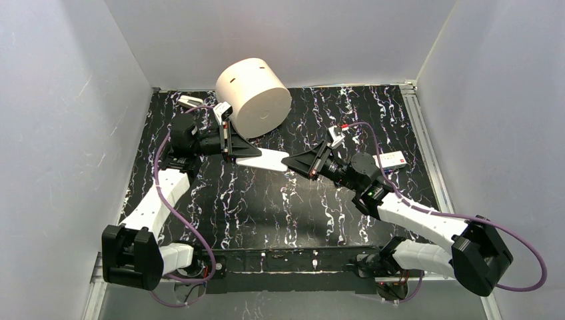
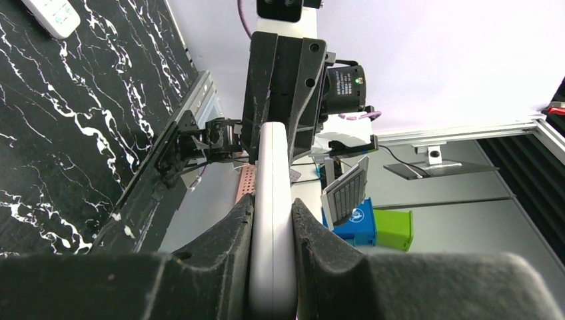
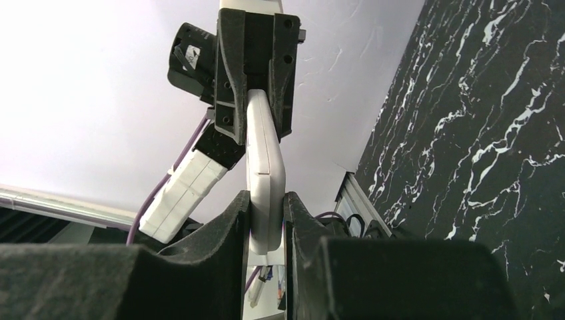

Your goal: Load the batteries into the remote control

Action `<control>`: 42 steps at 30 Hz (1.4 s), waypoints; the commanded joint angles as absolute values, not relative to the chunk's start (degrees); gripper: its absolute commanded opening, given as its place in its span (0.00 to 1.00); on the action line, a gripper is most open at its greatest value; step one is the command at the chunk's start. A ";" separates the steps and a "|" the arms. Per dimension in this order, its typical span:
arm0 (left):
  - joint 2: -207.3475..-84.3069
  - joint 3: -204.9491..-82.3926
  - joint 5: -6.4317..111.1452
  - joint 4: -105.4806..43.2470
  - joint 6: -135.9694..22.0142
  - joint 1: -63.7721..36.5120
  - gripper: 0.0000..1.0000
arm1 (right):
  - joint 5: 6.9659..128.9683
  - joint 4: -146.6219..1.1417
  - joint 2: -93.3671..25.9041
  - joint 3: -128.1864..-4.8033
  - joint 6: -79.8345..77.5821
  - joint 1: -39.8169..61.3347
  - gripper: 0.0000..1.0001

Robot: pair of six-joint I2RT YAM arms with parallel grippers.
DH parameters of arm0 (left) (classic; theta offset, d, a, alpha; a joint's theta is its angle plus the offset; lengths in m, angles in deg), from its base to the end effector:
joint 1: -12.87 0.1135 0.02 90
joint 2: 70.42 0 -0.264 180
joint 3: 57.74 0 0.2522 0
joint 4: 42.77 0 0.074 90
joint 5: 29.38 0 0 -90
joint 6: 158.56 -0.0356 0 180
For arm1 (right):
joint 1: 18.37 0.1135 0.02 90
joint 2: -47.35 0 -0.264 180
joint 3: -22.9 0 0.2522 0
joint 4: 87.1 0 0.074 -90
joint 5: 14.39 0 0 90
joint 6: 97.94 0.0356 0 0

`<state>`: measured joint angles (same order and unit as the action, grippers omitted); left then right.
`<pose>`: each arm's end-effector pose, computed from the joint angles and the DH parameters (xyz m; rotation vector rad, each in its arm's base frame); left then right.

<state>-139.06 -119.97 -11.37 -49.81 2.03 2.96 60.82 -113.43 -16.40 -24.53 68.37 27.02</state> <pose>0.2498 -0.0780 0.3321 0.2079 1.9927 -1.9501 0.1705 0.1858 0.2983 0.1989 1.7023 1.8703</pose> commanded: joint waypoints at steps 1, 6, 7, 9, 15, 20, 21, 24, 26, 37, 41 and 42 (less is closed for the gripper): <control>-135.80 -120.81 -12.75 -53.36 5.69 2.76 0.00 | 58.35 -119.67 -17.24 -23.05 66.31 27.08 0.18; -133.73 -119.18 -10.77 -54.41 3.34 2.34 0.00 | 57.35 -115.82 -19.38 -26.47 65.58 27.62 0.18; -133.18 -118.69 -10.28 -54.54 2.66 1.93 0.00 | 57.44 -115.68 -19.97 -26.92 65.61 27.73 0.18; -132.17 -117.69 -9.12 -54.73 1.75 0.83 0.00 | 57.76 -115.13 -21.11 -27.92 65.20 28.17 0.18; -131.24 -114.95 -6.21 -54.77 0.19 -3.32 0.00 | 58.18 -114.56 -25.84 -32.50 63.10 30.79 0.18; -131.24 -114.33 -4.41 -54.79 -1.75 -5.16 0.00 | 57.90 -115.52 -28.81 -35.18 63.00 32.68 0.17; -131.24 -114.20 -4.11 -54.81 -2.12 -5.63 0.00 | 58.11 -115.59 -29.19 -35.54 62.99 32.89 0.17; -131.55 -113.02 -3.44 -54.82 -2.91 -7.11 0.00 | 59.66 -116.08 -29.63 -36.24 63.12 33.09 0.16; -131.22 -111.90 -3.19 -54.85 -3.38 -7.30 0.00 | 61.23 -115.49 -29.69 -36.58 63.06 33.13 0.15; -131.51 -114.48 -2.51 -53.00 -7.87 -7.13 0.00 | 67.61 -110.42 -24.17 -31.00 60.56 32.98 0.35; -133.41 -116.98 -3.63 -52.81 -8.27 -6.64 0.00 | 66.06 -104.94 -20.15 -30.12 55.31 32.50 0.47; -133.62 -117.41 -3.98 -52.82 -8.53 -6.48 0.00 | 65.58 -104.01 -18.97 -29.51 54.58 32.06 0.50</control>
